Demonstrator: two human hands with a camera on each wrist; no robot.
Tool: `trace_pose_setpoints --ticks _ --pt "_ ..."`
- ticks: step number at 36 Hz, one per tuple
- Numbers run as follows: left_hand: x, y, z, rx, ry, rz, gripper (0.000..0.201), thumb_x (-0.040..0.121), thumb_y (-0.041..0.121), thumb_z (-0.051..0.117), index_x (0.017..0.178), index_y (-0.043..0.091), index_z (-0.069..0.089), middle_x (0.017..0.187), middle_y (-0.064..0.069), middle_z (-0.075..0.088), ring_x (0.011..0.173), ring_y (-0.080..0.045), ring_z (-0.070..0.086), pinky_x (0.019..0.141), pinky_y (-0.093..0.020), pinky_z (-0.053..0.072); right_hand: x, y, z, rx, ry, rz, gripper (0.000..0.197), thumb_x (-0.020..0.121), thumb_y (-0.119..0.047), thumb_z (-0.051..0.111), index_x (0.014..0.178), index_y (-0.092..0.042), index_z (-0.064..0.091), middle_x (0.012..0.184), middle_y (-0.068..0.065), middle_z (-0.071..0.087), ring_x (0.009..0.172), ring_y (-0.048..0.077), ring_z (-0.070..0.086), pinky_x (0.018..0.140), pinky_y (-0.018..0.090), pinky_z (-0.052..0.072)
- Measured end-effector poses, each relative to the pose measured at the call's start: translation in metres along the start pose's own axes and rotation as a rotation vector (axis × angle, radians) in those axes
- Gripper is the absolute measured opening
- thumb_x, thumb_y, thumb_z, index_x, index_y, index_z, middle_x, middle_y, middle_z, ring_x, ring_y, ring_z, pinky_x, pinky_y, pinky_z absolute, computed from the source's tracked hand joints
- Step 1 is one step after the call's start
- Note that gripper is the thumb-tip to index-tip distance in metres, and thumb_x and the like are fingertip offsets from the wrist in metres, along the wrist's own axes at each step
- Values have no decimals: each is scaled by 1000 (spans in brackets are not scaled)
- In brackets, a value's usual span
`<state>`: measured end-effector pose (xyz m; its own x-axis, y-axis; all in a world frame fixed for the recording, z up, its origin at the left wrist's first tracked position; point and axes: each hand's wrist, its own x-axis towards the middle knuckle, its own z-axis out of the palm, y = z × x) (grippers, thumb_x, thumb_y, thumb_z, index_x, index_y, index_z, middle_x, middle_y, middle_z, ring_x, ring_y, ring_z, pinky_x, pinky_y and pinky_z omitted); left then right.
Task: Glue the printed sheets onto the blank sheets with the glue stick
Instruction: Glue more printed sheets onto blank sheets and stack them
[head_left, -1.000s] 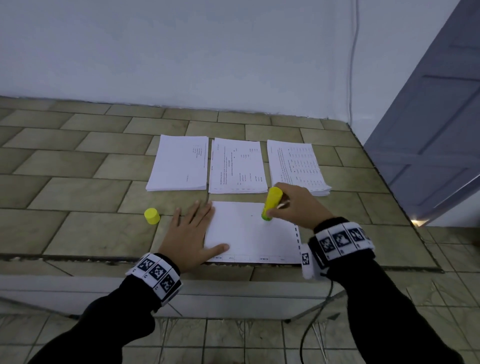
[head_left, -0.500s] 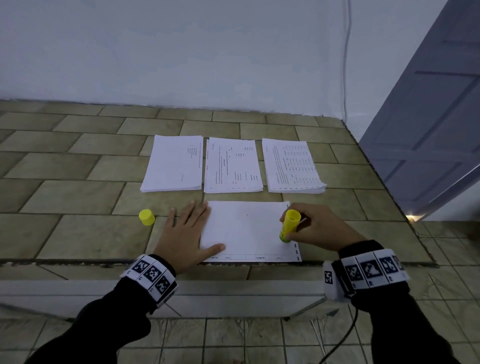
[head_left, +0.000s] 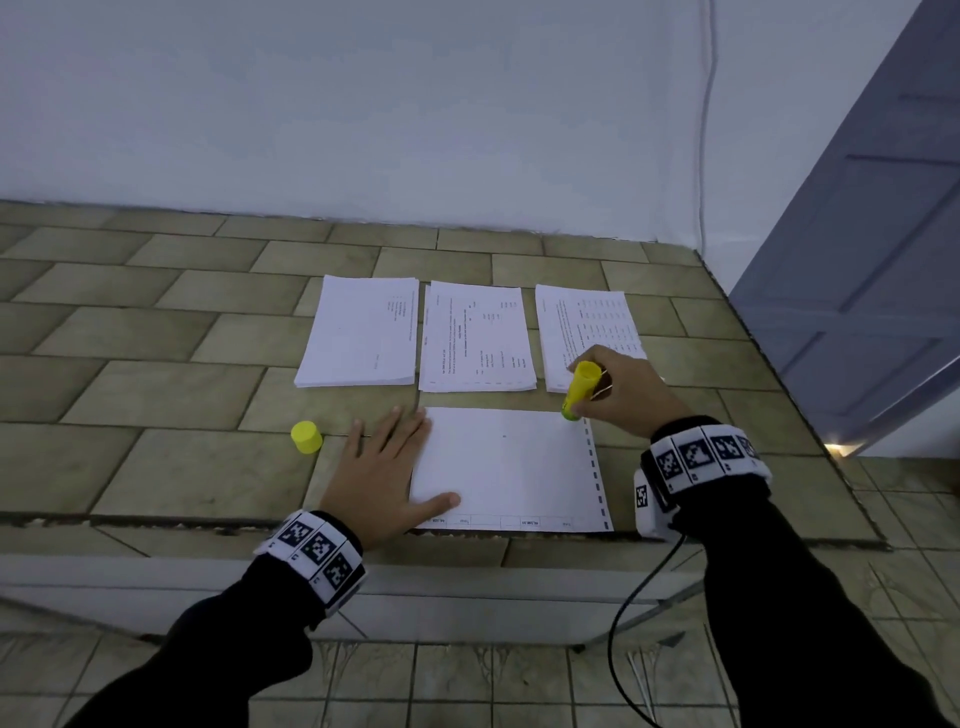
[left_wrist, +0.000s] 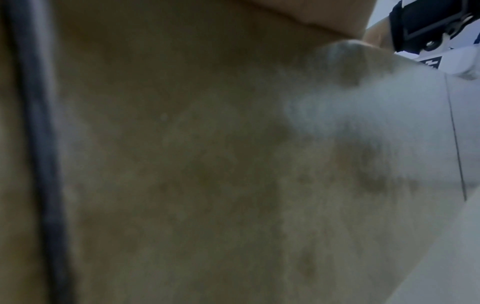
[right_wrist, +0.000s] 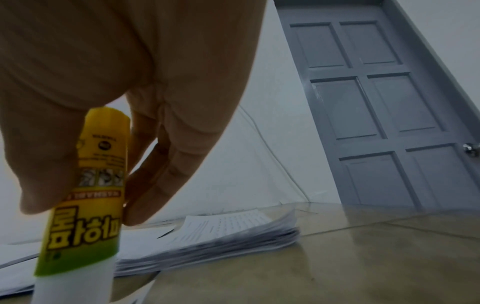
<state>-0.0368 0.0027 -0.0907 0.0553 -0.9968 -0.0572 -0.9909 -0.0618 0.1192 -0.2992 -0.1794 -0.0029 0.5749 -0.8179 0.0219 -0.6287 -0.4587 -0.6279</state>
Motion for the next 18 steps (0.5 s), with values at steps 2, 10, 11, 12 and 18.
trace_pose_setpoints --ticks 2,10,11,12,18 --pt "0 0 1 -1 3 0 120 65 95 -6 157 19 10 164 7 3 151 -15 -6 120 -52 -5 -3 1 -4 -58 -7 29 42 72 -19 82 106 -21 58 91 -3 62 81 13 58 65 20 44" --pt "0 0 1 -1 2 -2 122 64 96 -7 157 19 9 164 7 1 151 -15 -7 120 -52 -5 -30 9 -13 -605 -86 112 34 84 -37 68 114 -22 64 108 -3 66 94 13 59 79 24 43" --pt "0 -1 1 1 3 -3 122 64 96 -7 157 19 9 164 7 1 151 -15 -6 120 -52 -5 -33 10 -12 -644 -101 114 31 86 -38 65 113 -24 65 106 -4 66 91 13 58 77 23 43" --pt "0 -1 1 9 -3 -4 122 64 96 -7 157 19 9 164 7 1 151 -15 -6 120 -52 -5 -35 11 -11 -649 -106 120 27 87 -38 63 111 -25 66 103 -4 66 87 12 57 75 23 41" --pt "-1 1 -1 24 -19 2 123 63 95 -12 157 18 5 164 7 -5 150 -15 -9 120 -52 -6 -36 24 -16 -353 71 231 25 88 -28 66 108 -14 59 99 4 64 86 18 59 75 30 46"
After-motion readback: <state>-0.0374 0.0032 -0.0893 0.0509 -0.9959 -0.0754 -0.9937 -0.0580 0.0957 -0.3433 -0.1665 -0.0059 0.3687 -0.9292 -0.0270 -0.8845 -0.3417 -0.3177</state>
